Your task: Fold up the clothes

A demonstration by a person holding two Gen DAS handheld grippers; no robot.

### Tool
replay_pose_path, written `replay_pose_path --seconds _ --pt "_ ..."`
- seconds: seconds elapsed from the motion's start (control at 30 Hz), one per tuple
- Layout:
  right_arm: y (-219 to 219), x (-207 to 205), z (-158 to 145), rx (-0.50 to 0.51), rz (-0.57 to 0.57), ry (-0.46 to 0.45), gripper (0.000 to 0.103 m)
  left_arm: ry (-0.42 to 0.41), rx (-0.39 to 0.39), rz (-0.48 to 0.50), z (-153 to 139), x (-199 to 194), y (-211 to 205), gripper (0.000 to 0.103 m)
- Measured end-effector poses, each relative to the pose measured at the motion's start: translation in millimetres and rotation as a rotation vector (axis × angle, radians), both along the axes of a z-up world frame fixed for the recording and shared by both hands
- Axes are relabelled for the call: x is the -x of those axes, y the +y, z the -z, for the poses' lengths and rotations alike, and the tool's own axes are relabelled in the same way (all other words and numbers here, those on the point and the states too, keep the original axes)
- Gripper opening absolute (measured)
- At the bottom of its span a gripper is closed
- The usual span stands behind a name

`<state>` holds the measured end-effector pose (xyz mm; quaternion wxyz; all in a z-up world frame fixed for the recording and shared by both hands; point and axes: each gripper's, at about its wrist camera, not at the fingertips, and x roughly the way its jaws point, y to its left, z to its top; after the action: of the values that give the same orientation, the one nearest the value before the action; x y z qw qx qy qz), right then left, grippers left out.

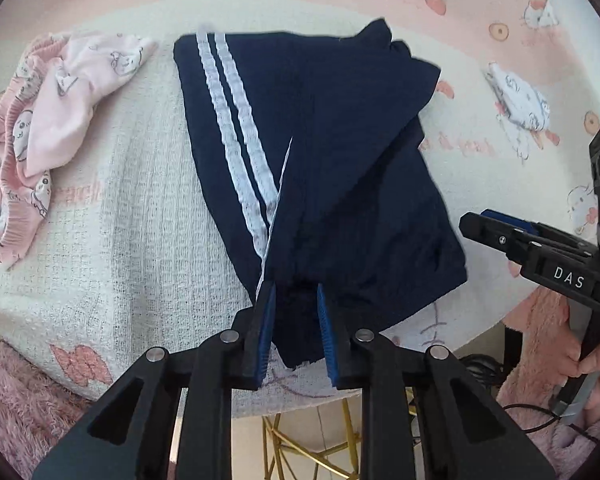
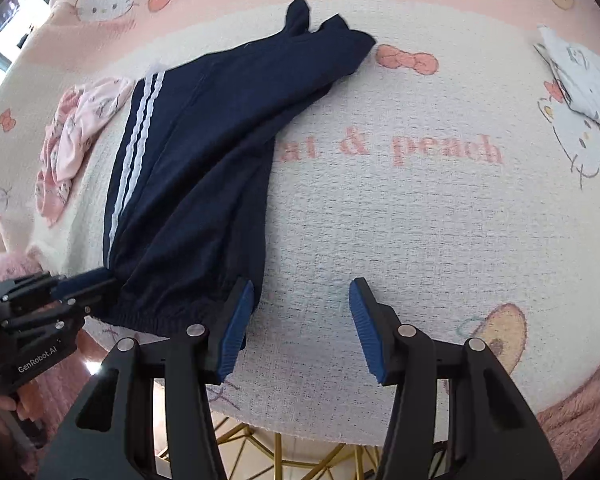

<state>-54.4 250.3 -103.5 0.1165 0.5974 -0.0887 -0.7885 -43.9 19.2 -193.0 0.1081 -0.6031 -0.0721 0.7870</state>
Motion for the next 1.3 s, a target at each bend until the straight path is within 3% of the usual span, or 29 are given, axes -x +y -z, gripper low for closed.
replay_pose_path --seconds 0.07,0.2,0.23,0.3,0.4,0.47,0.67,0.87,1.03,1.17,1.3 --pt "-4 3 -8 0.027 -0.030 0.027 0.051 0.002 -0.009 0.017 -1 2 5 0.023" --pt "-27 3 9 -0.106 -0.134 -0.037 0.052 -0.041 0.044 0.036 9 1 4 0.023" --pt "-23 2 9 -0.092 -0.126 -0.041 0.052 -0.054 0.063 0.037 12 0 2 0.023" --pt "-15 1 5 -0.052 -0.105 -0.040 0.051 -0.066 0.008 0.024 11 0 -9 0.023" --pt "8 13 -10 0.115 0.014 -0.055 0.052 -0.055 -0.100 -0.024 4 12 -27 0.023" --pt "13 22 -26 0.107 0.028 -0.014 0.052 -0.013 -0.123 -0.033 -6 27 -32 0.023" --pt "42 43 -46 -0.023 -0.004 0.008 0.053 0.108 -0.055 0.022 -20 105 -13 0.024" --pt "46 81 -20 -0.048 0.046 -0.015 0.053 0.130 -0.018 0.053 -1 177 13 0.035" --pt "55 89 1 -0.035 0.045 -0.077 0.053 0.072 -0.003 0.084 19 199 24 0.035" --pt "58 93 8 -0.025 0.036 -0.085 0.057 0.067 -0.027 0.133 22 197 36 0.035" --pt "59 96 6 -0.024 0.042 -0.085 0.057 0.091 0.023 0.179 27 195 47 0.034"
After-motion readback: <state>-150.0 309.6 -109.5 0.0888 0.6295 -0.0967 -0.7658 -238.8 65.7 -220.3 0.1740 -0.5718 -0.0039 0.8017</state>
